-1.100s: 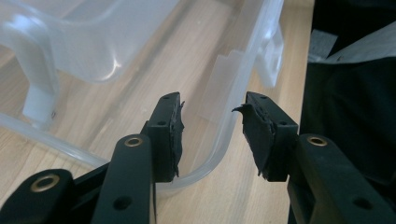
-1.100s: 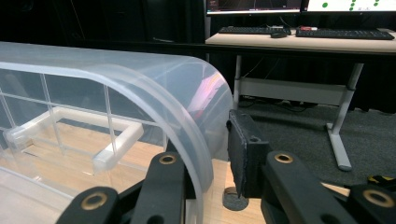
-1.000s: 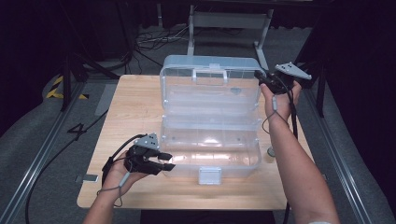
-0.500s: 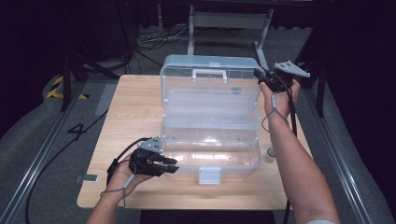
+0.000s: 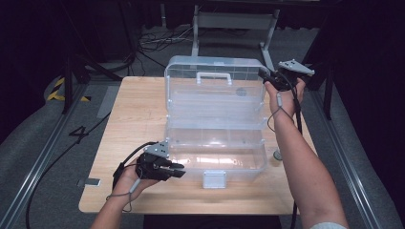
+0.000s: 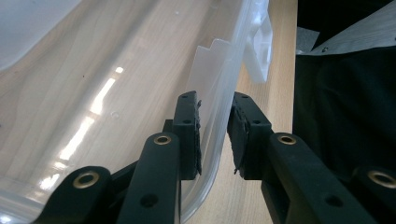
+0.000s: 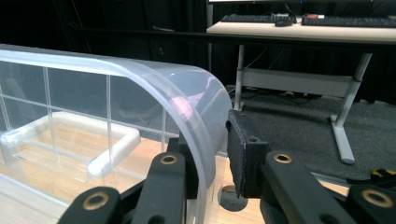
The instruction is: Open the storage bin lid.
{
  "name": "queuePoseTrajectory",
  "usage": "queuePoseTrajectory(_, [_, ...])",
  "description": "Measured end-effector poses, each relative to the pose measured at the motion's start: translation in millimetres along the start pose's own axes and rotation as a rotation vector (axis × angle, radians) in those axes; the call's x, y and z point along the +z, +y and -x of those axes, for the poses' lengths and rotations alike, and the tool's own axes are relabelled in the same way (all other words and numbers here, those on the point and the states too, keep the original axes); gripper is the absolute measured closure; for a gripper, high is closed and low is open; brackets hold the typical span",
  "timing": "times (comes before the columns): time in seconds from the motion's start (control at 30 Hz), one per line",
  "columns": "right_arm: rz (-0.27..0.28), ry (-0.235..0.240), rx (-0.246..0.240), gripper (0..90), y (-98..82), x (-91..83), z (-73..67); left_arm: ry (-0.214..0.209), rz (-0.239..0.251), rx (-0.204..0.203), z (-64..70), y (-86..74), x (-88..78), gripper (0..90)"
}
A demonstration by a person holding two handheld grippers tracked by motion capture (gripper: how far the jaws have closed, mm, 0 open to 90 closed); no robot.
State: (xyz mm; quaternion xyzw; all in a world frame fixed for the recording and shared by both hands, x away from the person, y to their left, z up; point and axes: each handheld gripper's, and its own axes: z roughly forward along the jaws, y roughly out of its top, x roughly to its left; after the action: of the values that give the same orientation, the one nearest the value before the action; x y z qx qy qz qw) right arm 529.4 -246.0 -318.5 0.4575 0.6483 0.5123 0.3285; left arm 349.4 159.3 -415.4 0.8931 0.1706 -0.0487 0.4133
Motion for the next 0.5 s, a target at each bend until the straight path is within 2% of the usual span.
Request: queuePoseTrajectory(0.5, [-0.013,-0.012,0.019,77.9,-3.3,16.8,4.3,-0.017,0.019,0.005,-1.4,-1.5,6.0,75.3])
